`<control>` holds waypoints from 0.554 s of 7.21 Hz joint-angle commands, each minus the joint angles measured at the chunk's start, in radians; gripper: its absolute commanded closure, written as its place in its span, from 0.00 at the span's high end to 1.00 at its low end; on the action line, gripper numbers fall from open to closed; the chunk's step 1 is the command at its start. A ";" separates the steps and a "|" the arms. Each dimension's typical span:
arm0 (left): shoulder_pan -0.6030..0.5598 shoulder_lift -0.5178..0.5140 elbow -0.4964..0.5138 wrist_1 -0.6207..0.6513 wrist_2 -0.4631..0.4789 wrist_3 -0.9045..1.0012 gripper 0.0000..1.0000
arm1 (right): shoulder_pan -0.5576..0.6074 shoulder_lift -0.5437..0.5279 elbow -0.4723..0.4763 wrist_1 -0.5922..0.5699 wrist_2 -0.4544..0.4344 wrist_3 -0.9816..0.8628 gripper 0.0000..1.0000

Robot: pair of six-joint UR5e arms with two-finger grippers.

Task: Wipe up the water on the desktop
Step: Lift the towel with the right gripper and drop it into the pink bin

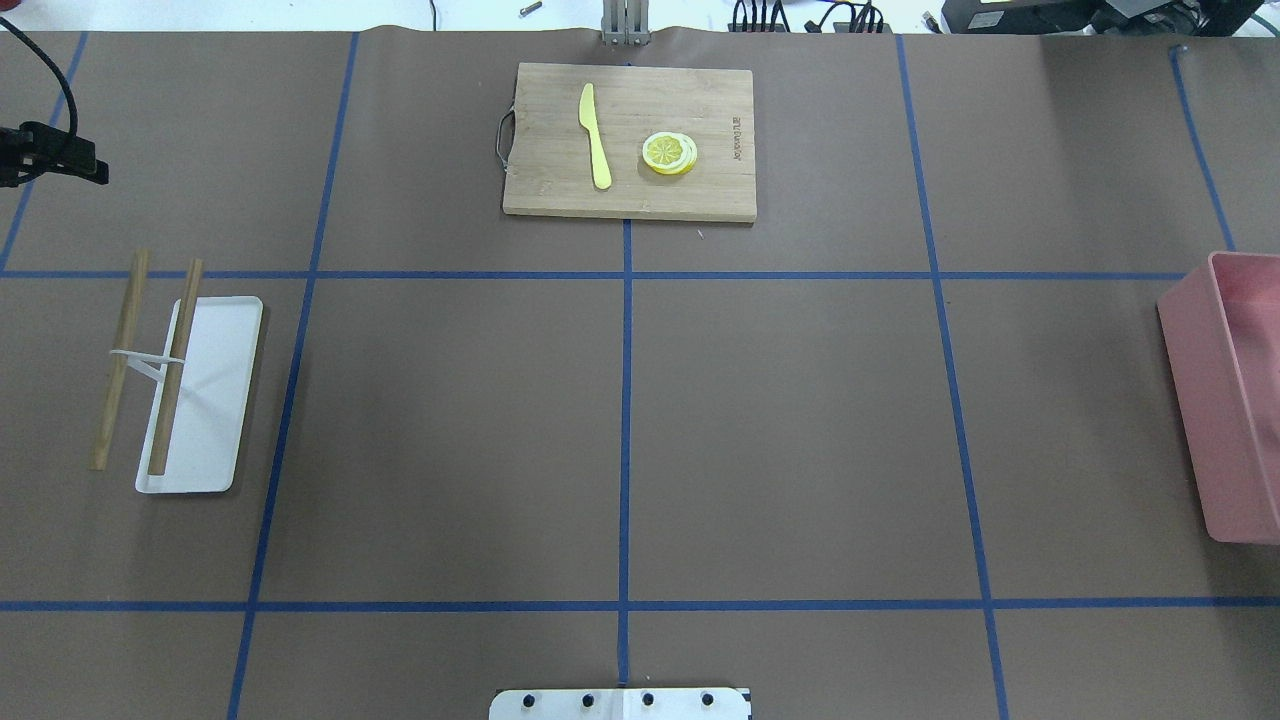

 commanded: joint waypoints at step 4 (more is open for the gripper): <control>0.003 0.057 -0.018 0.000 -0.001 0.036 0.98 | 0.008 0.059 -0.027 0.095 -0.001 0.009 1.00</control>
